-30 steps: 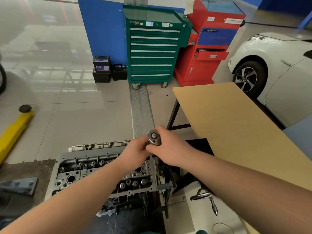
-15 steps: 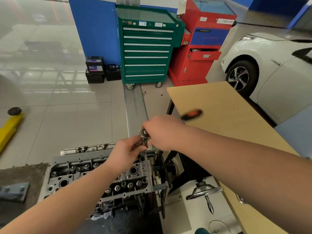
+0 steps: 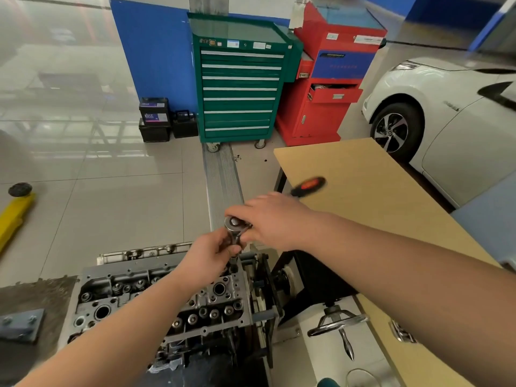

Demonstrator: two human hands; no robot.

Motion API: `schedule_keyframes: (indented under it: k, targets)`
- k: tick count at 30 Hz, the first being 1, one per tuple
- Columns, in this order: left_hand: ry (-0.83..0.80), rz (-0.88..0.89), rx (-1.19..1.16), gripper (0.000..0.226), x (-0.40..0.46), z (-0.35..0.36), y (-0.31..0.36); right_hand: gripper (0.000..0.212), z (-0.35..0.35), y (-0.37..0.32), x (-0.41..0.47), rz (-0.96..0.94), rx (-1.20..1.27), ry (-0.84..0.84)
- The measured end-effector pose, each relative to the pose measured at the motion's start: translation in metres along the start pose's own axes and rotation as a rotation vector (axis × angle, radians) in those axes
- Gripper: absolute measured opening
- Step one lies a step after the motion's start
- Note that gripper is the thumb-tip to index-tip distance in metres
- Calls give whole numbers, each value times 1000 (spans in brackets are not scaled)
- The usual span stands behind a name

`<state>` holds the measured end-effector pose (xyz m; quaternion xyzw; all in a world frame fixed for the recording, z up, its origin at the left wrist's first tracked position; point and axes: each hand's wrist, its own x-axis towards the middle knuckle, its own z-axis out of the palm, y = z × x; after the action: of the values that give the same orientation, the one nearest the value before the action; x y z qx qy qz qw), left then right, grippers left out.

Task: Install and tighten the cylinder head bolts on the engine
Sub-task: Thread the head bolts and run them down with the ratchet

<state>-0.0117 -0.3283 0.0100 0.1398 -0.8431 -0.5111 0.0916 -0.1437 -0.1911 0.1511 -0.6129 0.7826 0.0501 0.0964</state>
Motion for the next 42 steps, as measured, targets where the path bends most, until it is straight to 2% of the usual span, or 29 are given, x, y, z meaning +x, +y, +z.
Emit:
schedule_keyframes:
  k: [2, 4, 6, 7, 10, 12, 14, 16, 18, 19, 22, 24, 27, 31, 33, 35, 37, 39, 40, 42]
  targets:
    - [47, 48, -18, 39, 0, -1, 2, 41, 15, -17, 1, 146, 0, 86]
    - [63, 81, -2, 60, 0, 2, 5, 41, 39, -40, -4, 390, 163, 132]
    - [47, 73, 4, 64, -3, 6, 6, 39, 56, -56, -11, 557, 311, 190]
    - [33, 62, 7, 59, -4, 6, 6, 40, 60, -59, -14, 552, 291, 226]
    - [-25, 52, 29, 34, -10, 2, 5, 48, 56, -42, -21, 259, 50, 302]
    - [-79, 85, 20, 21, -13, -1, 5, 50, 40, -20, -19, 10, -54, 223]
    - [-67, 91, -5, 28, -15, -2, 6, 49, 23, -3, -14, -128, -57, 102]
    - [8, 101, -13, 34, -18, -1, 7, 45, 15, -1, -9, -133, 13, 66]
    - [96, 120, 5, 47, -20, 2, 7, 40, 21, -16, -8, -51, 29, 117]
    - [132, 119, 14, 53, -20, 4, 7, 40, 28, -28, -8, 45, 36, 161]
    - [176, 133, 33, 69, -19, 10, 7, 41, 54, -67, -10, 489, 213, 237]
    - [179, 125, 43, 70, -20, 13, 7, 42, 63, -79, -12, 583, 198, 308]
    - [151, 106, 46, 56, -20, 11, 8, 51, 60, -66, -10, 391, -3, 402]
    - [87, 139, -20, 60, -22, 6, 17, 52, 37, -20, -4, -61, -174, 252]
    - [90, 141, 0, 56, -22, 4, 16, 48, 31, -9, -3, -153, -179, 220]
    - [104, 111, 46, 49, -20, 3, 9, 46, 35, -20, -3, -71, -148, 241]
    - [124, 51, 77, 47, -18, 4, 2, 49, 47, -44, 0, 167, -56, 284]
    - [121, 34, 98, 54, -17, 7, 1, 47, 59, -65, 0, 442, 112, 270]
    - [122, 46, 112, 60, -18, 8, 2, 44, 63, -71, -2, 519, 156, 276]
    - [134, 45, 139, 63, -20, 10, 3, 41, 67, -75, -5, 511, 94, 336]
